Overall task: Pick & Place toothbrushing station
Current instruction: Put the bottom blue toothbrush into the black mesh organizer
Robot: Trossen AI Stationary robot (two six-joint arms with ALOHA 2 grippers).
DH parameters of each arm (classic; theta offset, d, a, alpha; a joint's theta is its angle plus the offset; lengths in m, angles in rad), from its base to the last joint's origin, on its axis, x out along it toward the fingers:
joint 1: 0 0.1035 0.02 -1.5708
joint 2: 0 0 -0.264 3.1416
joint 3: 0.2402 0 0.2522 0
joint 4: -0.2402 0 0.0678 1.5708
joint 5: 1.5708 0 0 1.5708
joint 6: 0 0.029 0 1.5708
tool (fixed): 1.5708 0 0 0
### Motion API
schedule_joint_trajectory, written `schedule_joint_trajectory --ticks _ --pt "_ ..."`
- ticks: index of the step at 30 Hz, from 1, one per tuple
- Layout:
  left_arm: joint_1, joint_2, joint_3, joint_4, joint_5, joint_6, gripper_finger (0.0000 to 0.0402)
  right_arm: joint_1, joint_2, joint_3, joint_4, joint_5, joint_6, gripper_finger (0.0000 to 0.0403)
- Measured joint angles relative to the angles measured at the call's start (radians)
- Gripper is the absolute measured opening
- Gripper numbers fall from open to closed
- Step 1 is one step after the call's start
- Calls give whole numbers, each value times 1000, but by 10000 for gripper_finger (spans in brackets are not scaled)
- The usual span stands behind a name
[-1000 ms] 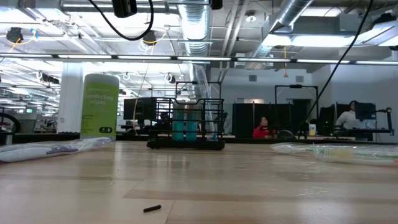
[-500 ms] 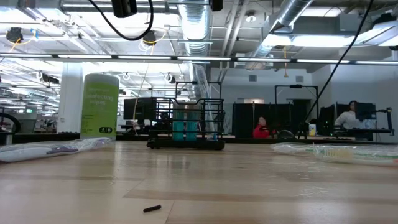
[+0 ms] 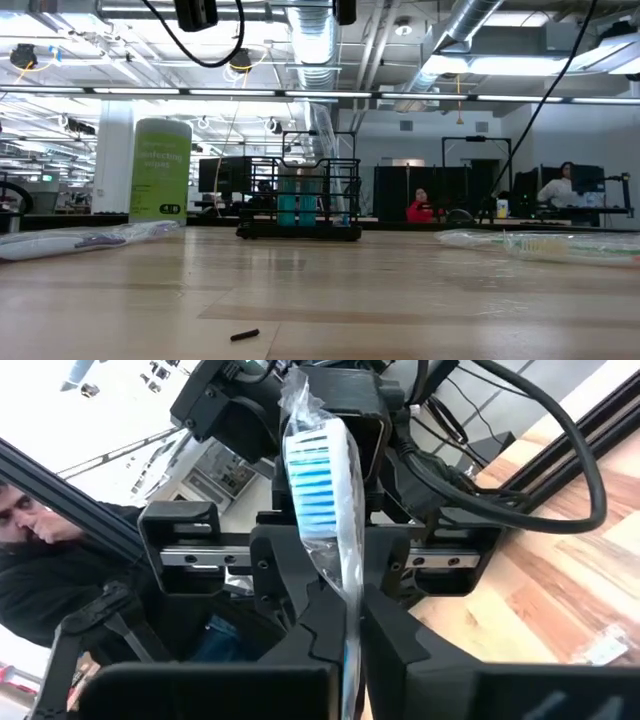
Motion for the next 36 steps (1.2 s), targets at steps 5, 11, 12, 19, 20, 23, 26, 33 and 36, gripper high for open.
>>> schedule_joint_trajectory --ticks 5,11,12,19,20,23,26,33,36 --pt "0 0 0 6 -1 6 22 -1 0 0 3 1 -1 16" --pt "-2 0 0 12 -10 -19 83 0 0 0 0 4 -16 8" --pt "-2 -1 1 14 -17 -19 98 0 0 0 -1 4 -16 8" --pt "1 -61 2 -8 -47 -4 225 10 -9 0 -9 55 -53 4" --pt "1 -77 2 -20 -58 5 238 10 -13 0 -10 57 -60 4" --pt "0 -124 2 -90 -92 9 263 10 -23 0 -8 64 -78 2" --pt "0 -171 2 -157 -124 6 269 15 -37 0 -23 102 -92 2" --pt "-1 -212 2 -191 -151 1 249 22 -90 -2 -134 226 -177 3" --pt "-1 -211 2 -195 -154 0 238 22 -103 0 -161 276 -199 3"
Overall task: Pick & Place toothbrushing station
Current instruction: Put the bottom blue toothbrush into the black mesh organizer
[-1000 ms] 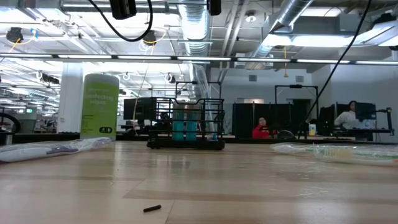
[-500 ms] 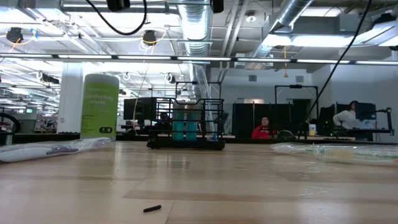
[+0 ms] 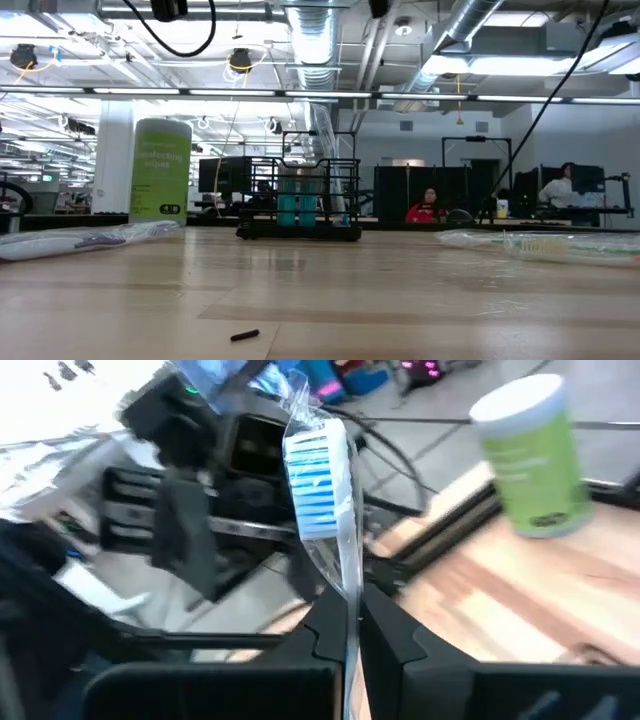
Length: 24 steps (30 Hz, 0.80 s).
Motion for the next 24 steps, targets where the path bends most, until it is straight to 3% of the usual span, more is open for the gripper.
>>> schedule_joint_trajectory --ticks 11,24 --pt "0 11 0 4 -19 -1 206 -2 -29 -9 -57 106 -88 2" --pt "0 14 0 3 -44 -43 199 -29 -57 -127 -26 171 -128 2"
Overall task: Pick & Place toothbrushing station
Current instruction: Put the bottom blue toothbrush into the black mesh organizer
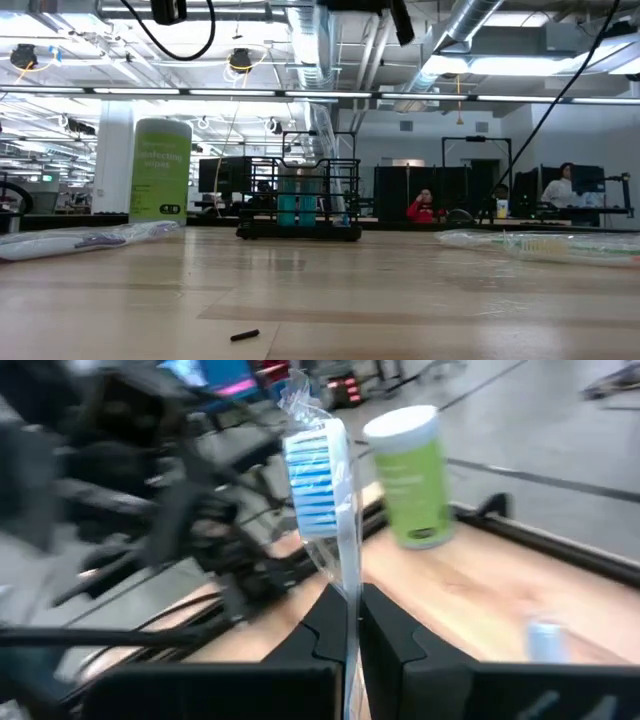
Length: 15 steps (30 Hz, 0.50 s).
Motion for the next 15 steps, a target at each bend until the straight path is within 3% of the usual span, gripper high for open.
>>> schedule_joint_trajectory --ticks 15 --pt "0 99 0 6 -33 -29 190 -121 -192 -292 234 59 -102 3"
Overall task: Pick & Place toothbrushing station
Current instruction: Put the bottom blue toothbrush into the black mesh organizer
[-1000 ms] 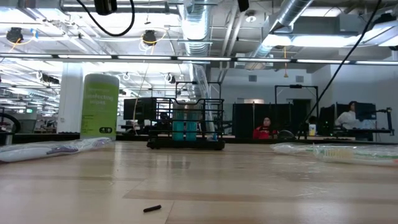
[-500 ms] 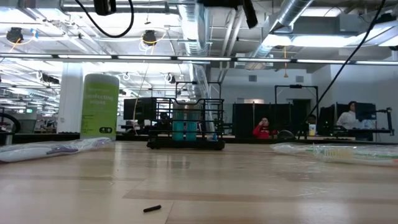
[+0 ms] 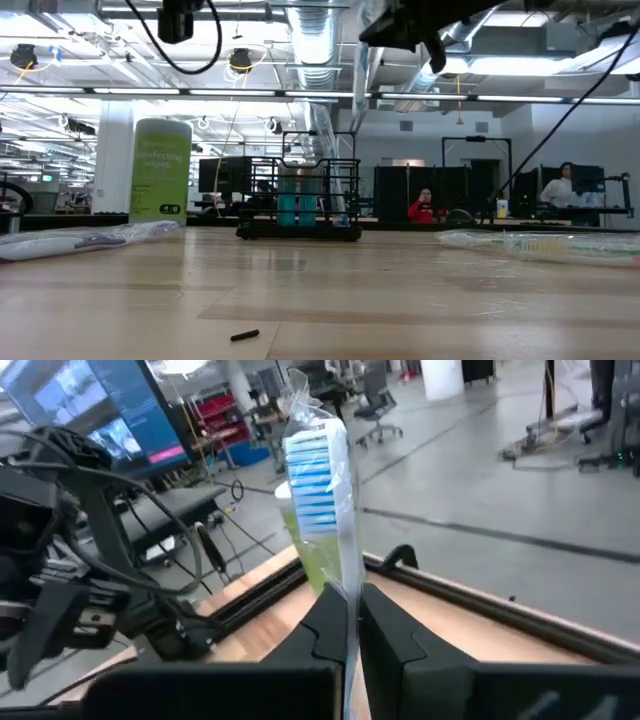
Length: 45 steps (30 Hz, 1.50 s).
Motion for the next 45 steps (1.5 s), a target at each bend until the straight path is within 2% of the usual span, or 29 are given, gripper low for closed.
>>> schedule_joint_trajectory --ticks 9,12,14,17,23,29,45 --pt "0 82 0 32 -98 -5 190 -25 19 -45 107 -3 -141 3" --pt "0 86 0 38 -133 -4 190 -46 35 -50 103 -29 -158 3" --pt "4 91 0 39 -145 -4 190 -66 70 -41 180 -64 -151 3" --pt "5 90 0 44 -151 -4 190 -74 126 -50 219 -106 -154 3" --pt "5 91 0 45 -153 -13 190 -72 182 -46 284 -111 -152 3" --pt "5 91 0 47 -150 -16 190 -65 180 -46 270 -60 -198 3" --pt "6 91 0 46 -151 -8 190 -61 228 -84 340 -51 -198 4"
